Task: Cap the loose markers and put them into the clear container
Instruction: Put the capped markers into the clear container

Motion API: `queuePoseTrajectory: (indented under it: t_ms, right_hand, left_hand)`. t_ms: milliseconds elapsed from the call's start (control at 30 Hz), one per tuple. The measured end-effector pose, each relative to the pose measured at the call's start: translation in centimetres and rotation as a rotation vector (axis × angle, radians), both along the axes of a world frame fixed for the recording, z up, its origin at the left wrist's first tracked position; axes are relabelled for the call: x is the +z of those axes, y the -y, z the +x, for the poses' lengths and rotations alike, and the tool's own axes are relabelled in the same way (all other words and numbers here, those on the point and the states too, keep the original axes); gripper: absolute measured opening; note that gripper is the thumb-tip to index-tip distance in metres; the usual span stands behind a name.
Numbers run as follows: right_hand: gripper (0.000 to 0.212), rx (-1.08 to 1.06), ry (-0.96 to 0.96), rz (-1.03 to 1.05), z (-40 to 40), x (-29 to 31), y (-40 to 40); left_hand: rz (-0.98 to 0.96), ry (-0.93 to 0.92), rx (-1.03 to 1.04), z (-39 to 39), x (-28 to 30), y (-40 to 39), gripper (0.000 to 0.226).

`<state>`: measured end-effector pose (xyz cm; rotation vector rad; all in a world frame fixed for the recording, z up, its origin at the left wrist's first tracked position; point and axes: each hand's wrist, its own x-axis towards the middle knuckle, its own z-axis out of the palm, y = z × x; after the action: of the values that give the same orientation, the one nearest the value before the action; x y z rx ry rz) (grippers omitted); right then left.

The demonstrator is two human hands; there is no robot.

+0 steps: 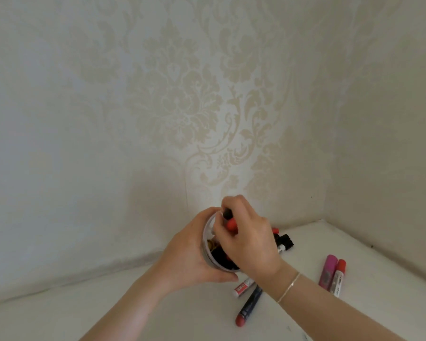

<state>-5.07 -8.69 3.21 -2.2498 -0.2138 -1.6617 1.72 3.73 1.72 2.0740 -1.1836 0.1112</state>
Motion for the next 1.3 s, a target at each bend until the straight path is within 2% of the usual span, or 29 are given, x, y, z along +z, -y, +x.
queuePoseTrajectory:
  t_ms: [167, 267, 367, 433, 533, 567, 600, 667, 733, 767, 833, 900, 1167, 1300]
  right_hand:
    - [0.005, -0.031, -0.1, -0.064, -0.4, -1.0, 0.1]
    - [0.017, -0.143, -0.216, -0.199, -0.5, -1.2, 0.0]
    - [0.024, -0.076, -0.248, -0.25, -0.9, -1.1, 0.4]
    - [0.023, 0.026, -0.152, -0.163, -1.4, -0.6, 1.0]
    - [0.018, 0.007, -0.05, 0.224, -1.9, 1.3, 3.4]
    - [0.016, -0.077, -0.12, 0.35, -1.8, 1.8, 5.3]
    - [0.018, -0.205, -0.303, 0.454, -1.7, 2.0, 7.7]
    - [0.04, -0.543, -0.843, 0.528, -2.3, 1.7, 12.3]
    - [0.059, -0.835, -1.291, 0.432, -4.1, 1.1, 14.5]
    - [0.059, -0.921, -1.442, 0.317, -5.0, 1.1, 14.6]
    - [0.05, -0.95, -1.668, 0.146, -6.1, 0.8, 14.3]
    - [0.047, -0.865, -1.792, 0.156, -6.4, 0.4, 13.6]
    - [0.04, -0.764, -1.746, 0.246, -3.8, -3.7, 14.2]
    - [0.037, -0.7, -1.596, 0.347, -3.4, -4.8, 14.6]
  left_hand:
    - [-0.023, -0.02, 0.009, 0.0, -0.2, 0.0, 0.107]
    - [-0.07, -0.032, 0.014, 0.1, -0.3, 0.1, 0.097]
    - [-0.084, -0.028, 0.009, 0.3, -0.4, 0.0, 0.096]
    - [-0.062, -0.03, 0.005, 0.5, -0.4, -0.2, 0.107]
    - [-0.021, -0.019, 0.001, 1.0, -0.5, -0.4, 0.114]
    - [-0.015, -0.014, -0.005, 1.1, -0.5, -0.5, 0.113]
    - [-0.013, -0.012, -0.009, 1.1, -0.5, -0.5, 0.113]
    - [-0.012, -0.009, -0.01, 1.1, -0.5, -0.5, 0.113]
    - [-0.013, -0.007, -0.007, 1.2, -0.6, -0.4, 0.116]
    - [-0.016, -0.007, -0.007, 1.2, -0.7, -0.4, 0.116]
    - [-0.019, -0.005, -0.006, 1.2, -0.7, -0.3, 0.117]
    - [-0.019, -0.01, -0.008, 1.2, -0.7, -0.3, 0.117]
    - [-0.018, -0.009, -0.013, 0.9, -0.4, -0.3, 0.115]
    - [-0.015, -0.007, -0.009, 0.8, -0.3, -0.2, 0.113]
